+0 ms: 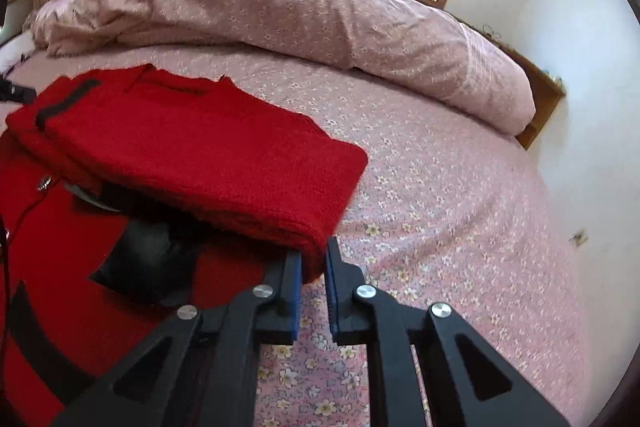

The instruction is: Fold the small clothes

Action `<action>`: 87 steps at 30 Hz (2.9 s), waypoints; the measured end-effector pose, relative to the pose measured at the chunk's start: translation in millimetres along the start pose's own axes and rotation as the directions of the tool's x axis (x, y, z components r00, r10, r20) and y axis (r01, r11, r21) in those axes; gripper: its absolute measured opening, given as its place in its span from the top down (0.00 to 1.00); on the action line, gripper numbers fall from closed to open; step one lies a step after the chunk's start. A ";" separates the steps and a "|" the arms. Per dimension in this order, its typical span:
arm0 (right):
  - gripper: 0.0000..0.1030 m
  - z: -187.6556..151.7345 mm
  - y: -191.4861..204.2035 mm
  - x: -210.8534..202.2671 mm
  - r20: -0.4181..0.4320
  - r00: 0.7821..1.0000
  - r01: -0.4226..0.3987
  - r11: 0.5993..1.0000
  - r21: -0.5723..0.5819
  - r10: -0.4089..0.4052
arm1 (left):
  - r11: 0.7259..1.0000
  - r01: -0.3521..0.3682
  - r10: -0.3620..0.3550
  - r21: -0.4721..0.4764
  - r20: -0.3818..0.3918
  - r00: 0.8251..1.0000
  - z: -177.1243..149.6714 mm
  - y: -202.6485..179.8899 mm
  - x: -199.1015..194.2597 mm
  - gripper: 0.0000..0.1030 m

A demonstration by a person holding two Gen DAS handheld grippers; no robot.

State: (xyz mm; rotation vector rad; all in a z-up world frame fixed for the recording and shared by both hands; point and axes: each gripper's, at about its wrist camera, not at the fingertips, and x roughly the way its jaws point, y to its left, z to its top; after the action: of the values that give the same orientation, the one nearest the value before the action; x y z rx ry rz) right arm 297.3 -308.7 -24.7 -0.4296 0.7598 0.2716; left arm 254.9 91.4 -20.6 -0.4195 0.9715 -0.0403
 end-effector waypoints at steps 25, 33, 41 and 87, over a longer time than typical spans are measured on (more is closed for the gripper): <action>0.90 -4.5 4.2 2.2 -0.014 1.000 0.016 0.999 -0.042 -0.017 | 0.990 0.116 -0.115 -0.085 0.011 0.993 0.6 7.6 14.5 0.95; 0.90 -9.3 7.5 11.1 -0.052 0.998 0.024 0.998 -0.055 -0.027 | 0.999 0.031 -0.031 -0.022 -0.005 0.999 -6.3 -0.6 18.7 0.94; 0.67 -15.1 -0.8 4.0 -0.040 0.999 0.024 1.000 -0.007 -0.025 | 1.000 -0.016 0.016 -0.022 -0.029 0.999 -16.6 8.1 15.5 0.79; 0.12 -200.2 19.2 -110.9 0.281 0.796 -0.596 0.616 0.516 0.536 | 0.994 0.095 -0.090 -0.048 0.083 0.992 -261.3 82.8 -125.5 0.46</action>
State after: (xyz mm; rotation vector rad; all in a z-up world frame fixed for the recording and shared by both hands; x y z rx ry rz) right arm 91.7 -394.8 -80.1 0.4418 0.8235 0.6309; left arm -40.2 109.4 -79.4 -0.5105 0.8749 -0.0816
